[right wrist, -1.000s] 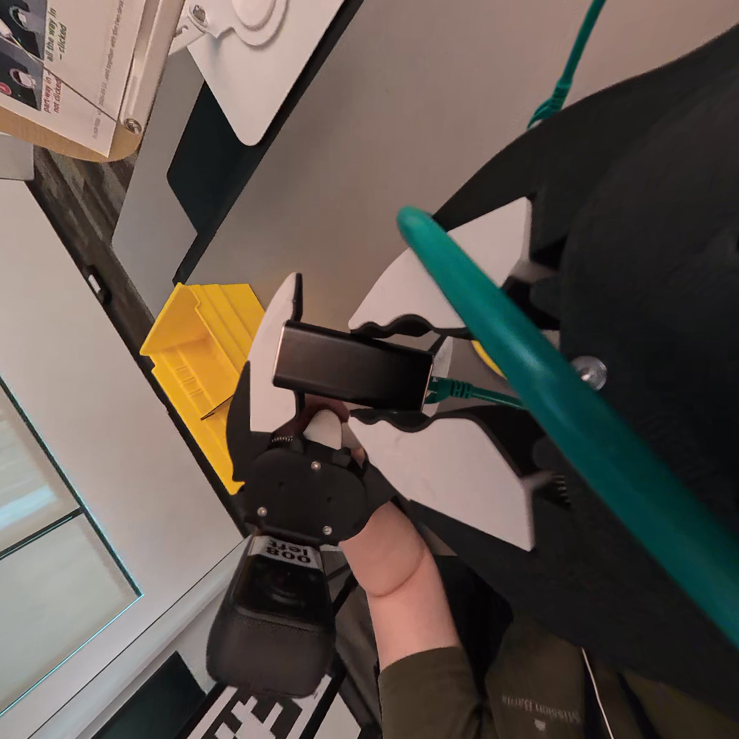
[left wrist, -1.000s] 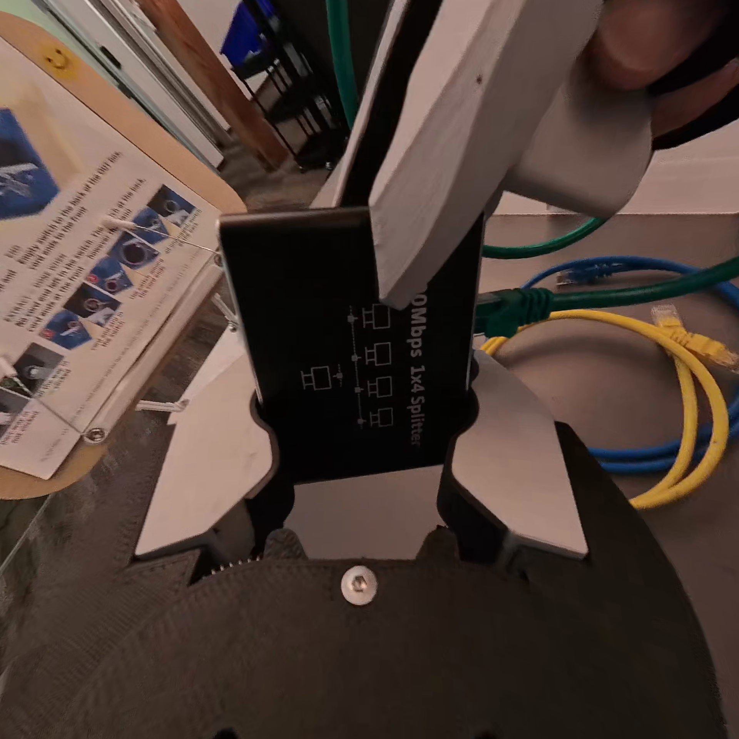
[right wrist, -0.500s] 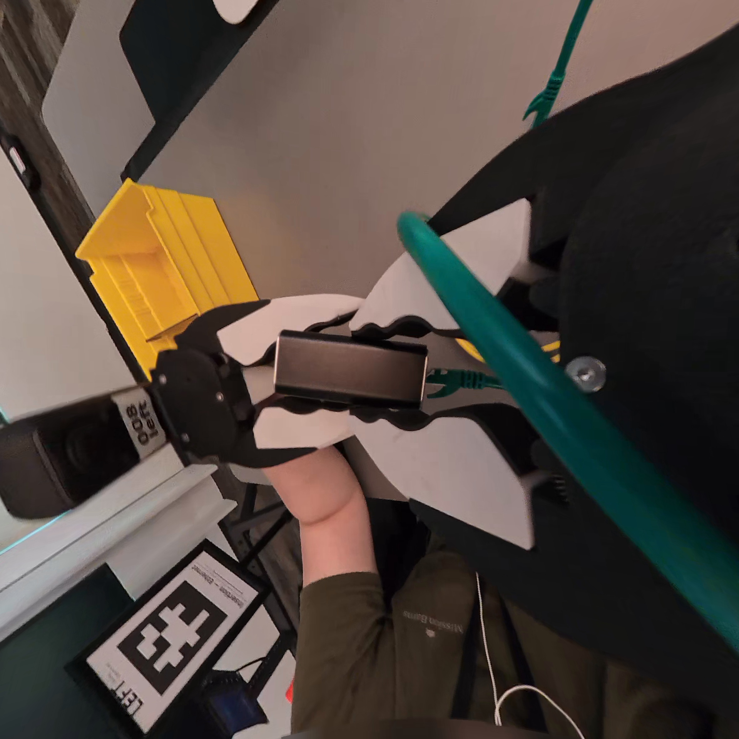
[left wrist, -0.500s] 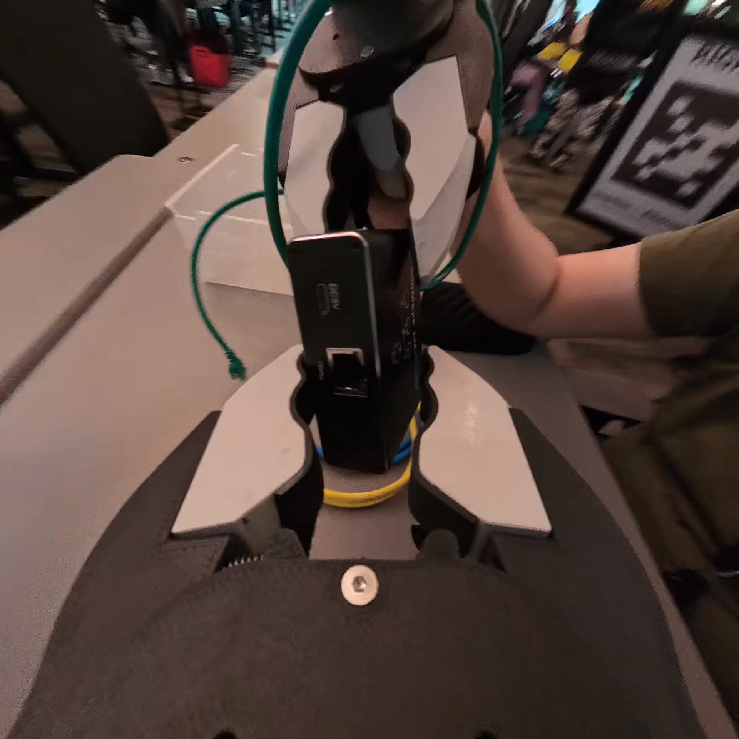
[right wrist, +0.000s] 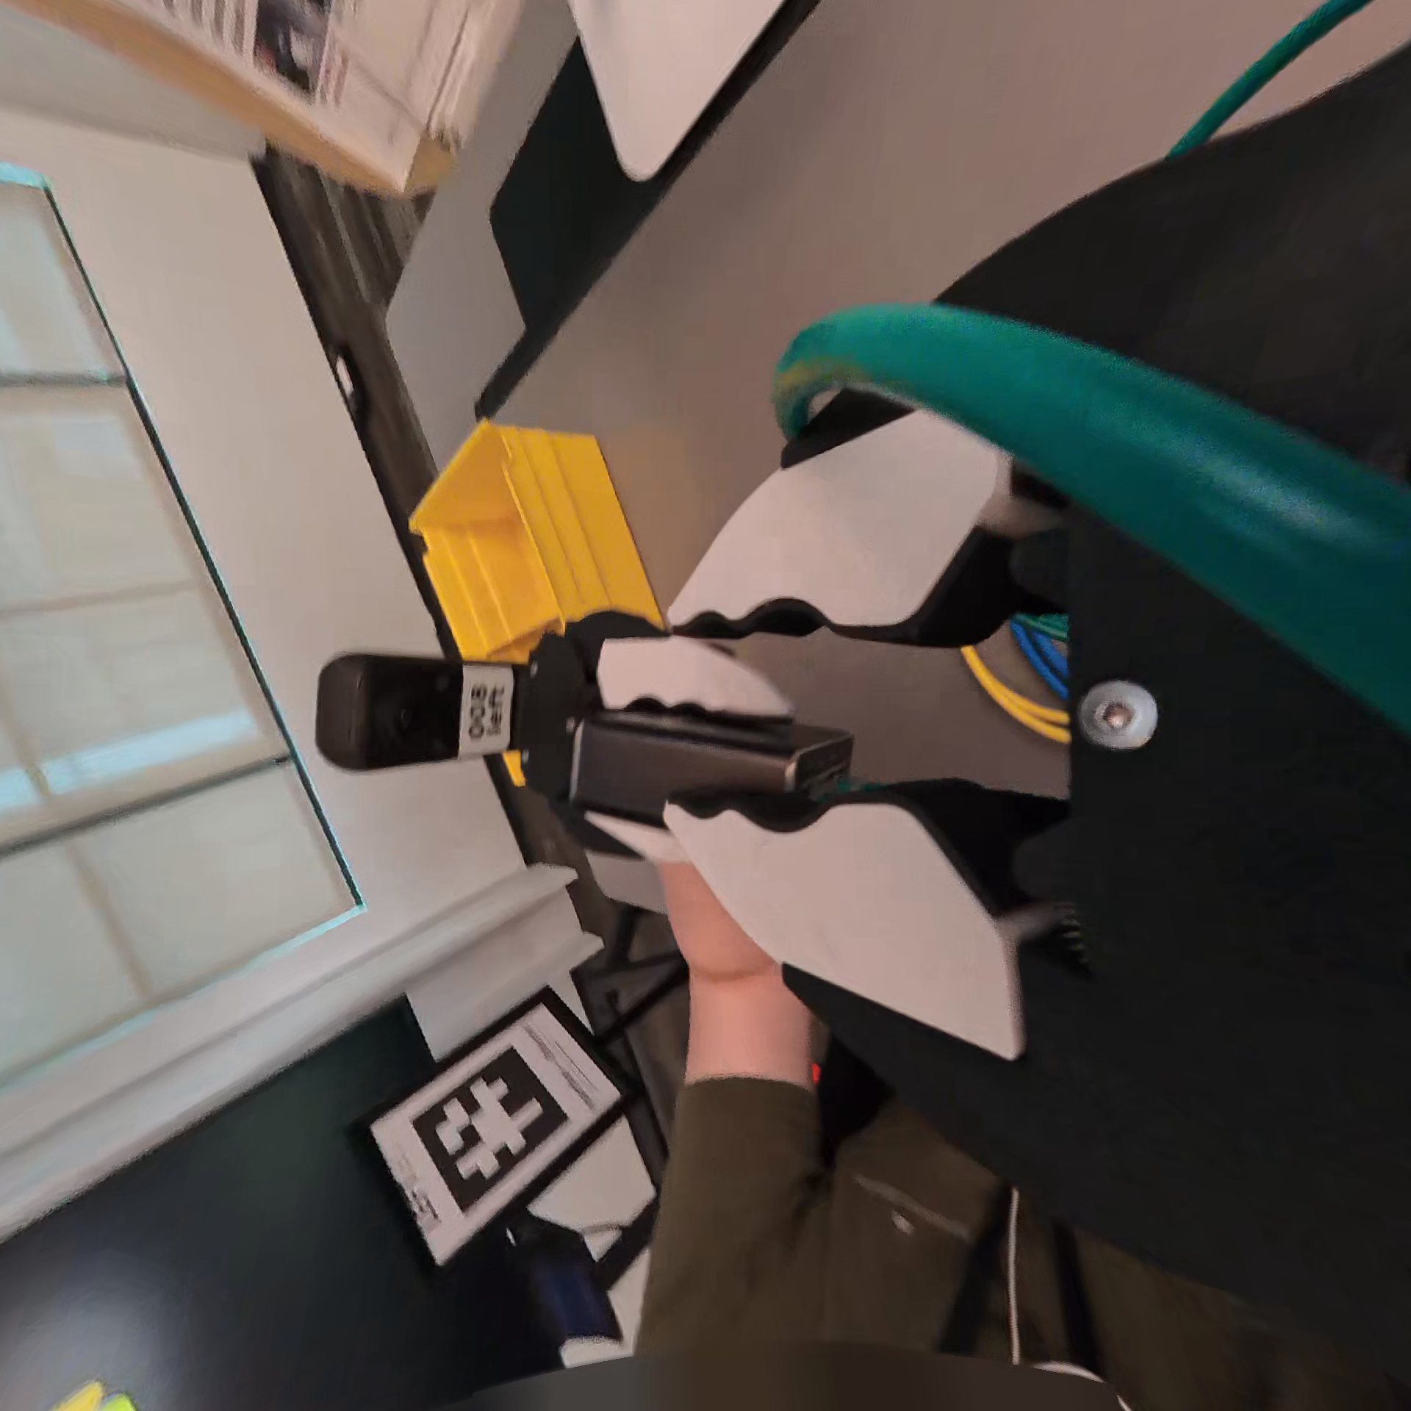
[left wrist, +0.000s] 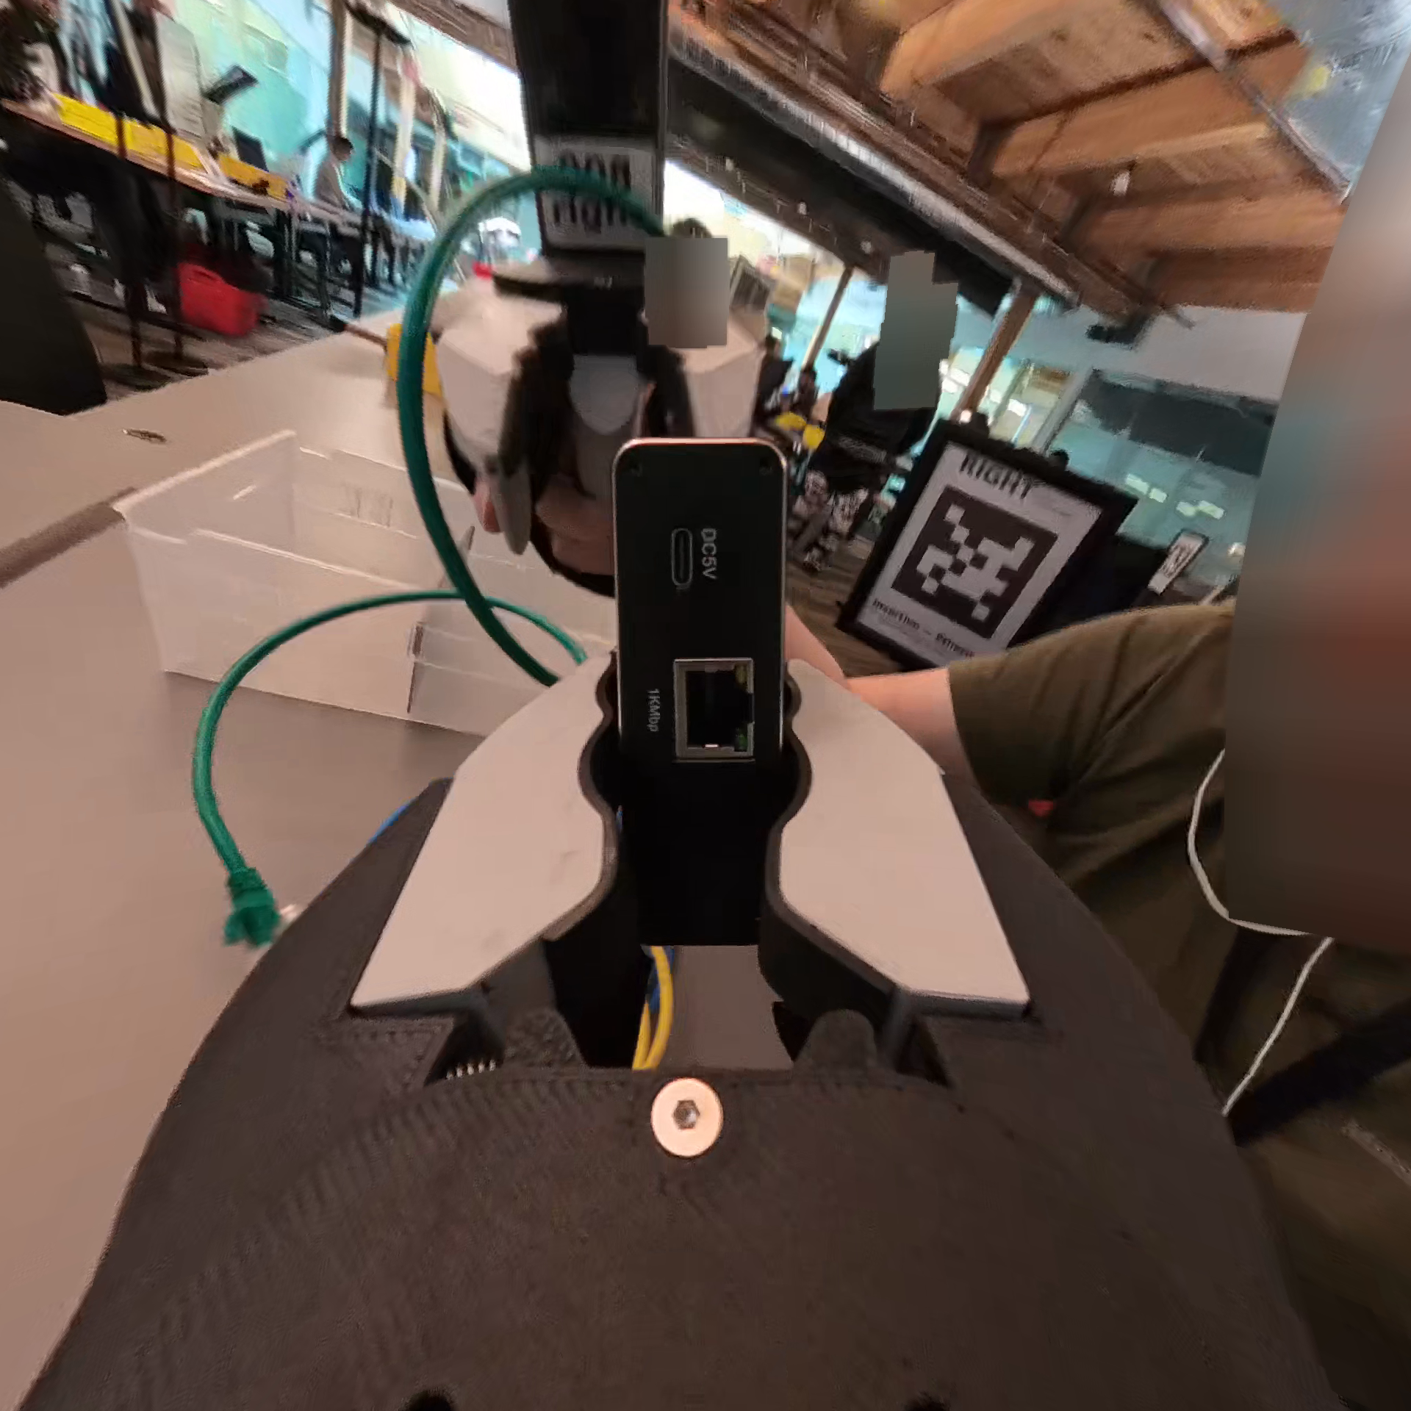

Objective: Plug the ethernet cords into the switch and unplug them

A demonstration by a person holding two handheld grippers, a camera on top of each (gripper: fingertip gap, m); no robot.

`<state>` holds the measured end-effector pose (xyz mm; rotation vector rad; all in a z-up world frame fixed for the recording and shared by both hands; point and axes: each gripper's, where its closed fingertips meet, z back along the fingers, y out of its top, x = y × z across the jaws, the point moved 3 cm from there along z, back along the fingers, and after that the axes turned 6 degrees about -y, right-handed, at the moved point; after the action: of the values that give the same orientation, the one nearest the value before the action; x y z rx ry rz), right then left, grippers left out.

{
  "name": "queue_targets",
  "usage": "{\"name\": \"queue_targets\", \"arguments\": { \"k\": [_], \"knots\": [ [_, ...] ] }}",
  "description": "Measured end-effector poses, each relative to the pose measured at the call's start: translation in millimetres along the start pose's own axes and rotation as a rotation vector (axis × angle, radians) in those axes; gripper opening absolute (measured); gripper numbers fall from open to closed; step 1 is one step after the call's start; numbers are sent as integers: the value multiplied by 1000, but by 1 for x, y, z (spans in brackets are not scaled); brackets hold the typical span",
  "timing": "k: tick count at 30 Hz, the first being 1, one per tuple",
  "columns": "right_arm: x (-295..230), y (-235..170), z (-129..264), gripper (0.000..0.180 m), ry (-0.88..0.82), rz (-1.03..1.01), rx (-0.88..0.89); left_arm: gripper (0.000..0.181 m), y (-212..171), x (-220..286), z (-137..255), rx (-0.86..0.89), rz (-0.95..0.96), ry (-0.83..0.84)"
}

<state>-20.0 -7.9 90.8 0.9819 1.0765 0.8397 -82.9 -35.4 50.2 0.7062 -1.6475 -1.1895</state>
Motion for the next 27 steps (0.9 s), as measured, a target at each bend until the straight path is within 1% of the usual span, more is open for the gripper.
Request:
{"name": "queue_targets", "arguments": {
  "k": [2, 4, 5, 7, 8, 9, 11, 13, 15, 16, 18, 20, 22, 25, 27],
  "knots": [
    [10, -3, 3, 38, -8, -45, -3, 36, 11, -1, 8, 69, 15, 19],
    [14, -1, 5, 38, 29, -102, 38, 36, 16, -6, 19, 83, 25, 74],
    [14, 1, 5, 38, 66, -124, 63, 36, 19, -8, 25, 106, 32, 102],
    [12, 5, 6, 37, 146, -173, 107, 36, 28, -5, 36, 171, 59, 83],
    [18, 5, 6, 35, 123, -194, 124, 36, 32, -4, 40, 209, 77, 74],
    [30, 2, 4, 32, 55, -195, 126, 36, 36, -1, 42, 235, 97, 48],
    [53, -10, 1, 31, -104, -148, 84, 36, 42, 2, 43, 288, 120, 28],
    [63, -20, -6, 30, -167, -68, 39, 36, 47, 4, 45, 342, 141, 13],
    [61, -26, -14, 30, -157, 26, 31, 36, 53, 4, 51, 412, 183, 1],
    [58, -27, -18, 26, -143, 71, 38, 36, 55, 5, 55, 441, 195, -8],
    [55, -33, -26, 22, -153, 117, -7, 36, 60, 4, 63, 489, 211, -9],
    [56, -39, -32, 22, -212, 99, -72, 36, 65, 6, 72, 532, 216, -13],
    [56, -44, -38, 22, -223, 51, -99, 36, 71, 10, 82, 577, 217, -19],
    [49, -50, -51, 21, -143, 24, -87, 36, 81, 17, 99, 651, 206, -20],
    [47, -59, -61, 23, -112, 76, -120, 35, 87, 20, 111, 689, 199, -4]
  ]
}}
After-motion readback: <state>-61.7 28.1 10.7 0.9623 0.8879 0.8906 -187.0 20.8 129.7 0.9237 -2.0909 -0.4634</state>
